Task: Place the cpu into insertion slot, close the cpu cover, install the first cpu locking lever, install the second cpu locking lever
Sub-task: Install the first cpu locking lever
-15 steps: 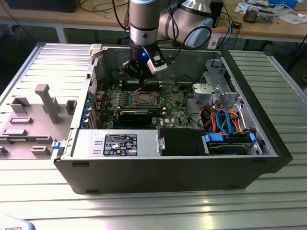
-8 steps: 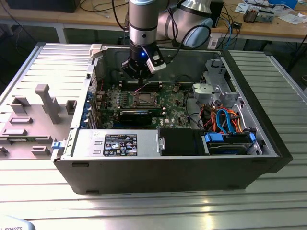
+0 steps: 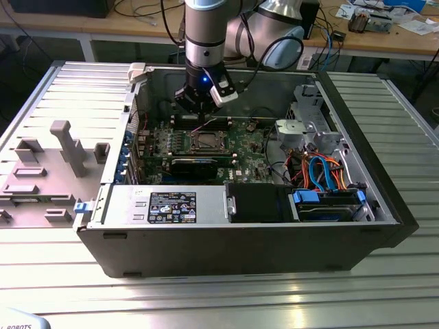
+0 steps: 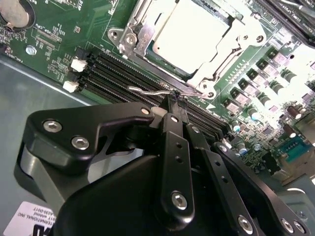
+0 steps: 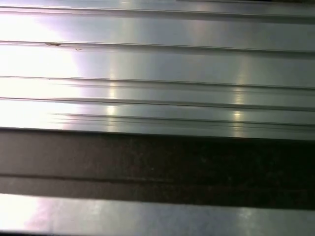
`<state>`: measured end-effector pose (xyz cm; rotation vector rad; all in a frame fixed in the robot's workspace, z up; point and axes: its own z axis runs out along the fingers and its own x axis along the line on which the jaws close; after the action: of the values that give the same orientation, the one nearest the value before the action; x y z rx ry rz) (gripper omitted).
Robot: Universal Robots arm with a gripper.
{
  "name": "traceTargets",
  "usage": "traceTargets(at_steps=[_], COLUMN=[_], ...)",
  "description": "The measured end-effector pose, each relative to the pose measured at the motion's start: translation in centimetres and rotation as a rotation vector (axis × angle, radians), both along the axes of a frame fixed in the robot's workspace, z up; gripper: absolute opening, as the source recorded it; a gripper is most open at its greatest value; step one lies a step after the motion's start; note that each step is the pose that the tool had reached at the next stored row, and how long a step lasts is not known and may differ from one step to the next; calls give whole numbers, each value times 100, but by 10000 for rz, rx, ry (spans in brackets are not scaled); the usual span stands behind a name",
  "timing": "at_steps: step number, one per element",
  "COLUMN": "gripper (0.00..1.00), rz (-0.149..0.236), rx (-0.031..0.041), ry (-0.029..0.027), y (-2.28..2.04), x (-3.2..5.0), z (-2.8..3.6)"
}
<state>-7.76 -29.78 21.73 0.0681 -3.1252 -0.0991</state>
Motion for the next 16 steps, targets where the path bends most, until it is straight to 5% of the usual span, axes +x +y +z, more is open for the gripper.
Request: traceTargets(at_steps=[4,11,16], gripper=[11,11,11], rz=[2,2,1], rx=[-57,-62,-63], ry=[-5,-187,-261], y=[0,1,1], x=[3,-74,-202], z=[-17,64,66])
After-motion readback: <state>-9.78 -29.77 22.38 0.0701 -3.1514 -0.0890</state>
